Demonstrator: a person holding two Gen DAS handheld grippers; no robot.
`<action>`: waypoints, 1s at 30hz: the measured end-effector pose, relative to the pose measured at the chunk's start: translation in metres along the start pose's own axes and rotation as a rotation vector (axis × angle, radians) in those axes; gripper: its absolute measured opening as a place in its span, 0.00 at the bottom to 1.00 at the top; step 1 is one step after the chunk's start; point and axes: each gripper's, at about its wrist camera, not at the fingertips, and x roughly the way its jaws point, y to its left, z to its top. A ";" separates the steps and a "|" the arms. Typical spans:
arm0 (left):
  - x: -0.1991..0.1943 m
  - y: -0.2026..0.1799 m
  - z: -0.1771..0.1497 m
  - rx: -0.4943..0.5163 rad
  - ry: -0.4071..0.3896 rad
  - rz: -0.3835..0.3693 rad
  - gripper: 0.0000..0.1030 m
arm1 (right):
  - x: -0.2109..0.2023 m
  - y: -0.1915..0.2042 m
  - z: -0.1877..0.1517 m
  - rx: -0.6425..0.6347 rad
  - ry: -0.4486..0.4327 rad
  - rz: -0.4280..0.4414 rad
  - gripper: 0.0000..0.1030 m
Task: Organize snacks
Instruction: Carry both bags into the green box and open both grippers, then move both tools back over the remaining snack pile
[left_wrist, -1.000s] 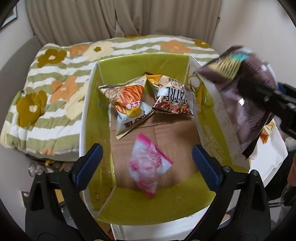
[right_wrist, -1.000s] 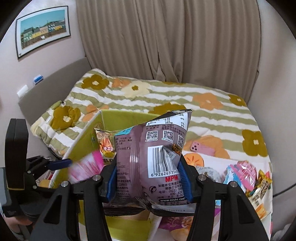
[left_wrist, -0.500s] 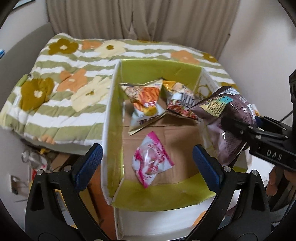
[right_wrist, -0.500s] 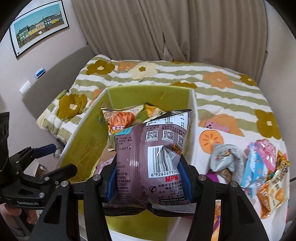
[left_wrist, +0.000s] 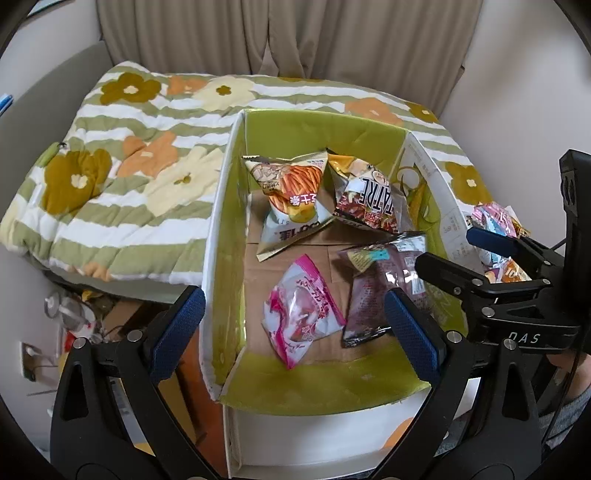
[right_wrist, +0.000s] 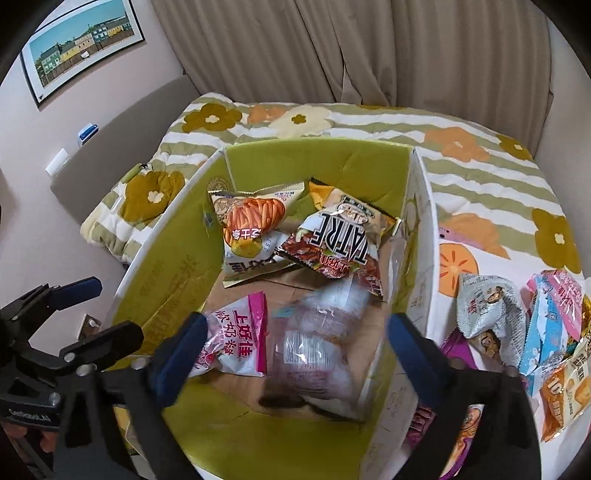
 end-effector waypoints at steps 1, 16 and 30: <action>-0.001 0.000 0.000 0.000 -0.002 0.000 0.94 | -0.003 -0.001 -0.001 -0.004 -0.006 -0.003 0.96; -0.029 -0.019 0.005 0.073 -0.053 -0.062 0.94 | -0.045 0.000 -0.001 0.029 -0.051 -0.021 0.96; -0.051 -0.123 -0.003 0.130 -0.131 -0.105 0.94 | -0.131 -0.075 -0.029 0.107 -0.207 -0.112 0.96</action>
